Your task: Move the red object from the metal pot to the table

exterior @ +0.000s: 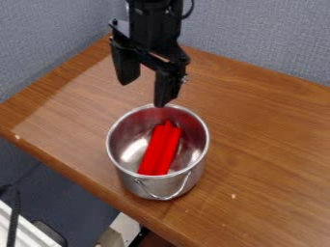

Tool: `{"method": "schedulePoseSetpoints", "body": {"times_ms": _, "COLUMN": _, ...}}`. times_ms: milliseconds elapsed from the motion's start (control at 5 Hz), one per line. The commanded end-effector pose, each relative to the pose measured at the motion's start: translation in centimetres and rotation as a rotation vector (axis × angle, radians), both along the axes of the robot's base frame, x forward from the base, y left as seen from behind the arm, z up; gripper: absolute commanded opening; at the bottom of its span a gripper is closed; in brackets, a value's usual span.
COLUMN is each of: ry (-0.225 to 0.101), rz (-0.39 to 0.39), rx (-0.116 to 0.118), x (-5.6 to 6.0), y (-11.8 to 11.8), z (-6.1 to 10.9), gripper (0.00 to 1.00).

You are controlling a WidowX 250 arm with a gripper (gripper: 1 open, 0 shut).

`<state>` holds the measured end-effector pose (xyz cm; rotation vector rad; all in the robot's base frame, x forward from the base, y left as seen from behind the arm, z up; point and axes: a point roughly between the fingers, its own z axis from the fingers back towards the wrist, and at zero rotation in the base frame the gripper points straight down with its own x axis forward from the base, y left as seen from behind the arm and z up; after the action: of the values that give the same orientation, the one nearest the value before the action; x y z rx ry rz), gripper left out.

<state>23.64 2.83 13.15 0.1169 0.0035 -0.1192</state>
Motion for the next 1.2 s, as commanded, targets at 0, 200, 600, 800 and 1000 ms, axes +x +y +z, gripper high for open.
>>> {"method": "schedulePoseSetpoints", "body": {"times_ms": 0, "ry": -0.046, "rz": 0.044, "rx": 0.016, "x": 0.3, "y": -0.1, "z": 1.1, "gripper": 1.00}}
{"method": "schedulePoseSetpoints", "body": {"times_ms": 200, "ry": -0.054, "rz": 0.053, "rx": 0.020, "x": 1.0, "y": 0.0, "z": 2.1, "gripper": 1.00}}
{"method": "schedulePoseSetpoints", "body": {"times_ms": 600, "ry": -0.058, "rz": 0.097, "rx": 0.014, "x": 4.2, "y": -1.3, "z": 3.3, "gripper": 1.00}}
{"method": "schedulePoseSetpoints", "body": {"times_ms": 800, "ry": -0.041, "rz": 0.049, "rx": 0.010, "x": 4.3, "y": -1.6, "z": 2.9, "gripper": 1.00}}
{"method": "schedulePoseSetpoints", "body": {"times_ms": 1000, "ry": -0.028, "rz": 0.010, "rx": 0.009, "x": 4.2, "y": -1.7, "z": 2.8, "gripper": 1.00}}
